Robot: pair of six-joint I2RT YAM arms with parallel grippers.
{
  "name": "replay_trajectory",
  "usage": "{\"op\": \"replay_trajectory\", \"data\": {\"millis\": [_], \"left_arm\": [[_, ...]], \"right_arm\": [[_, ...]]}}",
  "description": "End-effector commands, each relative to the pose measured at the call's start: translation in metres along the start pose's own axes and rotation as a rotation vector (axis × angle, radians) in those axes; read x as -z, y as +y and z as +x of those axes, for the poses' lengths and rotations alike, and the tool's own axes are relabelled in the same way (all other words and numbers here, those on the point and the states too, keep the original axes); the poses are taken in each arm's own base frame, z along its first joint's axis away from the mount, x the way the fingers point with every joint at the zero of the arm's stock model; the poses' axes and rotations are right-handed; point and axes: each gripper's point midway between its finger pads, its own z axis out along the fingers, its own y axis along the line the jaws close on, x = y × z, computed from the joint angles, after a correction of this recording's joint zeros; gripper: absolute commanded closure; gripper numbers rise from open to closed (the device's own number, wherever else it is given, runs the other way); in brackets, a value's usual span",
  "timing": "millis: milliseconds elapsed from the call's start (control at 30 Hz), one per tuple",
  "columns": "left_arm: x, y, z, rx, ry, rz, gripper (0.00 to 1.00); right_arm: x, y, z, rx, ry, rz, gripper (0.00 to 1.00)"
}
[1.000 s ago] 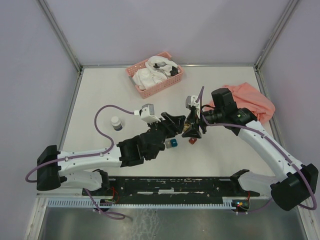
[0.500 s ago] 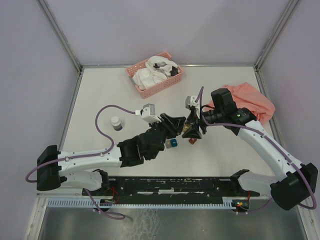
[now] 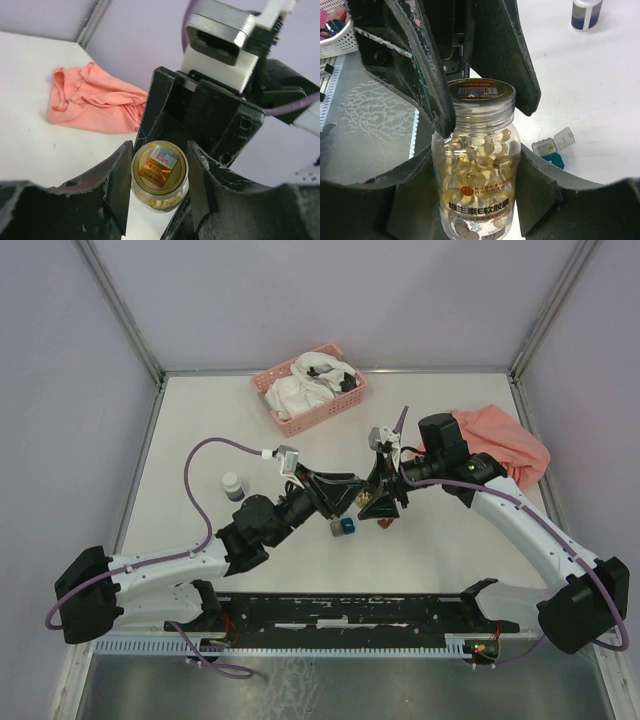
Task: Sort the pills into containers
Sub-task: Screw the lid of the pill bottle onto the pill bottle.
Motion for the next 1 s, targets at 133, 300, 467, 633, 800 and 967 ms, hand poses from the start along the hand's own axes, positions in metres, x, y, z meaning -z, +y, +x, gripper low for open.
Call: {"op": "replay_trajectory", "data": {"millis": [133,300,467,633,800,967], "left_arm": [[0.012,-0.04,-0.018,-0.206,-0.001,0.369,0.84],[0.018,-0.015,-0.05,-0.165,-0.154,0.227,0.14],[0.042,-0.004,-0.067,-0.113,-0.247,0.184,0.01],[0.057,0.001,-0.069,-0.036,-0.245,0.15,0.01],[0.046,0.016,-0.064,0.093,-0.197,-0.024,0.01],[0.038,0.016,-0.046,0.09,-0.213,-0.294,0.01]], "right_arm": [[-0.001,0.012,-0.026,0.059,-0.078,-0.082,0.98],[0.0,0.012,-0.025,0.072,-0.076,-0.069,0.98],[0.002,0.011,-0.023,0.092,-0.063,-0.052,0.98],[0.003,0.01,-0.022,0.104,-0.055,-0.042,0.98],[0.004,0.006,-0.021,0.119,-0.045,-0.01,0.98],[0.004,0.002,-0.019,0.114,-0.034,0.008,0.98]]}}
